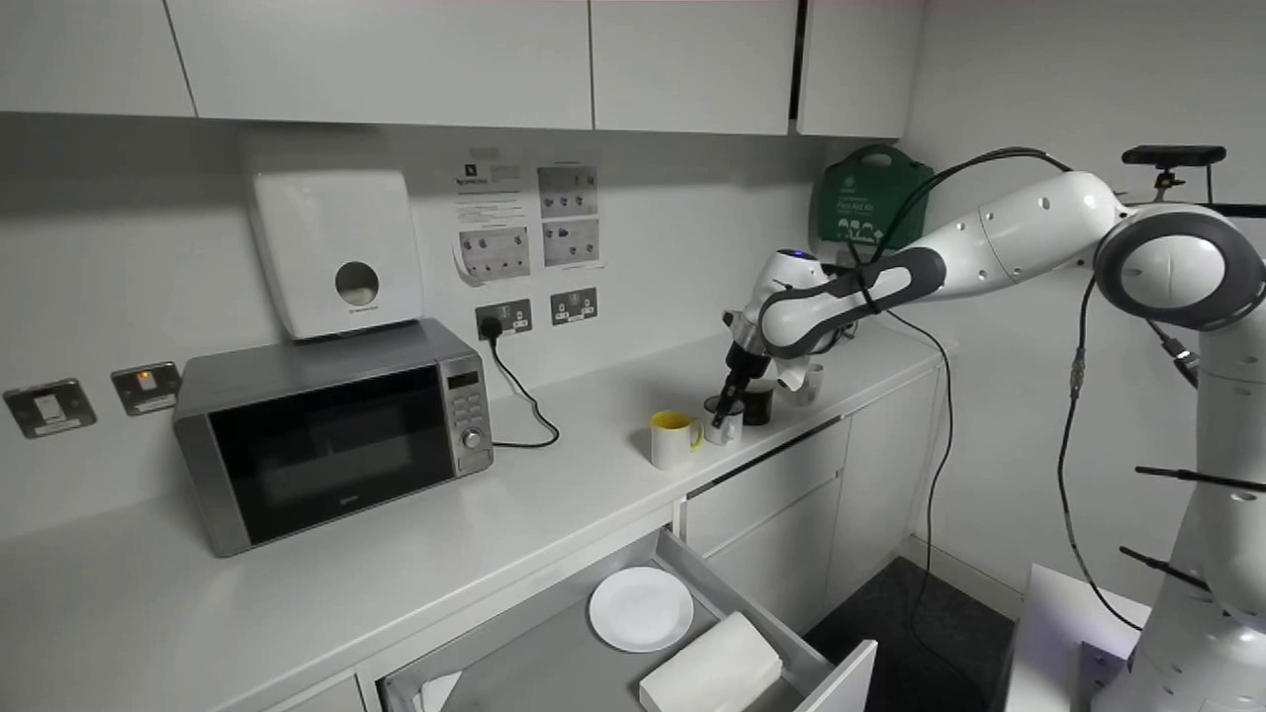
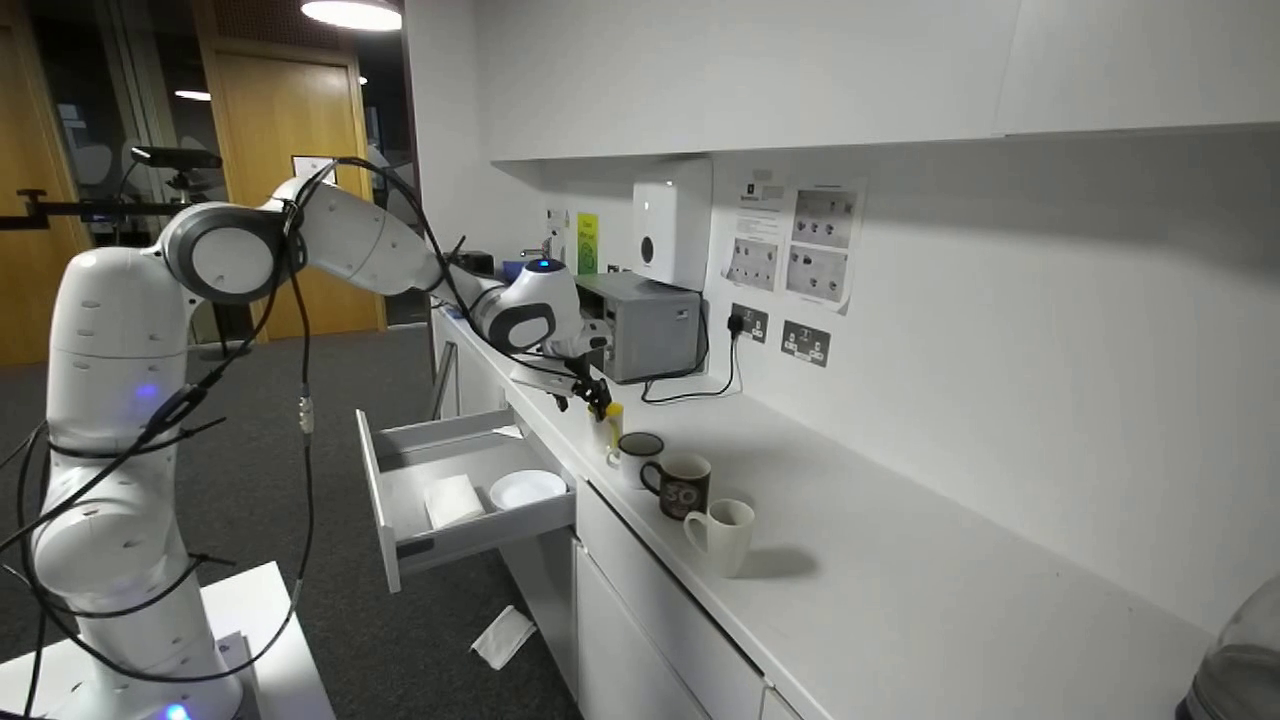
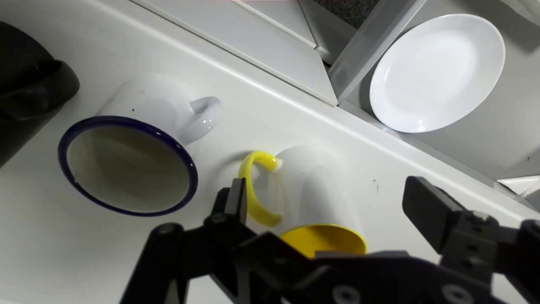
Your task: Pick the cup and put it in the drawer
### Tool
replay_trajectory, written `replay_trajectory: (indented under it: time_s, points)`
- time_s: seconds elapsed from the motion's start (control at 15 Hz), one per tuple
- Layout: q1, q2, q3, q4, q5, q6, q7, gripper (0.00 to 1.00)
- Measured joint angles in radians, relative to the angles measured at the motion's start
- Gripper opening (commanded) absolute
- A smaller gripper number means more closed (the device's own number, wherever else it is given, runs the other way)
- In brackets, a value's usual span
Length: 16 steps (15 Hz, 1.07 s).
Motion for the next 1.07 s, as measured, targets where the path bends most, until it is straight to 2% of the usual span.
replay_trajectory:
  time_s: [0.67,1.07]
  points:
    - [-0.083,0.103,0.064,0.125,0.062,0.009,-0.176,1.00]
    - [-0.131,0.175,0.098,0.201,0.065,-0.022,-0.346,1.00]
